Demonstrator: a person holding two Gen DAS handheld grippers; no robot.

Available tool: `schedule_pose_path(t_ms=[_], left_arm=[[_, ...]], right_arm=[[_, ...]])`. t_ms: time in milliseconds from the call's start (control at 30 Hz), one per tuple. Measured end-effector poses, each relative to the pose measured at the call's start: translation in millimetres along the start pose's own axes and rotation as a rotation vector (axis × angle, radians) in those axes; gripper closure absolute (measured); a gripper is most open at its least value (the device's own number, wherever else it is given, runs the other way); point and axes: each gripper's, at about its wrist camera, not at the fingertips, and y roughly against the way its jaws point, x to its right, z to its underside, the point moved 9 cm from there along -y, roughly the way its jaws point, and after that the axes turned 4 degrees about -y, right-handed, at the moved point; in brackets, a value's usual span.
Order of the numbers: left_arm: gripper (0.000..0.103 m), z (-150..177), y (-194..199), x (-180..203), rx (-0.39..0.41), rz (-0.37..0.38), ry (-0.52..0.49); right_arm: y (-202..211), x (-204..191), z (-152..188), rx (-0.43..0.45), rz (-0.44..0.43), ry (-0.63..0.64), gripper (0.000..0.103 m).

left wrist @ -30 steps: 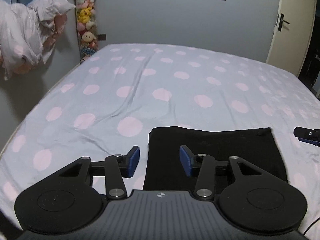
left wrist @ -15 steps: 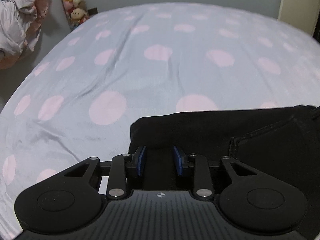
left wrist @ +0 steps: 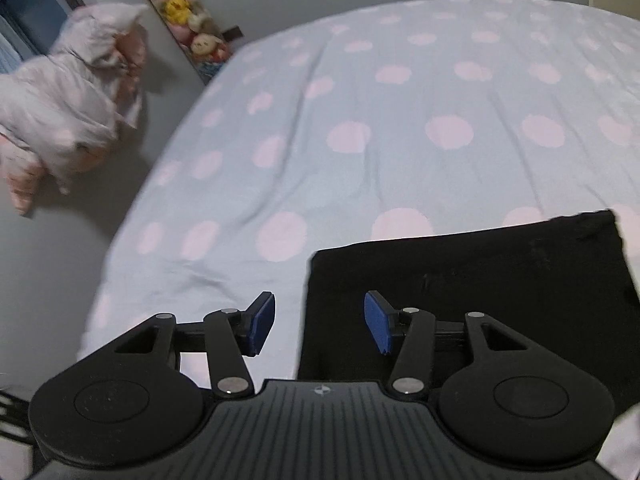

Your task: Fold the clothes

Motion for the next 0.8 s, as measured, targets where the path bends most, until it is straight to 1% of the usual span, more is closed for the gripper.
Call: schedule_pose_path(t_ms=[100, 200, 267, 333, 400, 500, 533, 600, 667, 700, 800], left_arm=[[0.044, 4.4, 50.2, -15.0, 0.002, -0.055, 0.025], [0.041, 2.8, 88.1, -26.9, 0.026, -0.07, 0.035], [0.04, -0.7, 98.5, -32.7, 0.028, -0.081, 0.014], [0.04, -2.6, 96.4, -36.2, 0.008, -0.096, -0.017], [0.04, -5.0, 86.5, -35.1, -0.006, -0.084, -0.038], [0.04, -1.9, 59.5, -29.0, -0.001, -0.006, -0.031], [0.04, 3.0, 46.3, -27.7, -0.007, 0.022, -0.01], [0.039, 16.6, 16.8, -24.7, -0.033, 0.079, 0.035], [0.039, 31.7, -12.7, -20.2, -0.065, 0.125, 0.036], [0.039, 39.1, -27.5, -18.0, -0.08, 0.148, 0.032], [0.039, 58.8, -71.7, -14.9, -0.122, 0.231, 0.043]], right_arm=[[-0.4, 13.5, 5.2, -0.058, -0.033, -0.101, 0.017], [-4.2, 15.7, 14.2, -0.098, -0.031, -0.102, 0.017], [-7.7, 15.3, 21.0, -0.119, -0.031, -0.092, 0.017], [-12.6, 15.9, 27.3, -0.14, -0.026, -0.078, 0.017], [-18.8, 19.0, 32.0, -0.16, -0.014, -0.053, 0.017], [-26.1, 26.5, 36.8, -0.175, 0.002, -0.036, 0.017], [-28.7, 29.2, 38.7, -0.182, 0.005, -0.036, 0.017], [-34.1, 33.6, 41.4, -0.188, -0.015, -0.056, 0.017], [-40.0, 36.9, 43.0, -0.193, -0.043, -0.084, 0.018], [-42.7, 36.1, 43.9, -0.197, -0.056, -0.08, 0.021], [-49.8, 34.9, 45.3, -0.201, -0.073, -0.068, 0.022]])
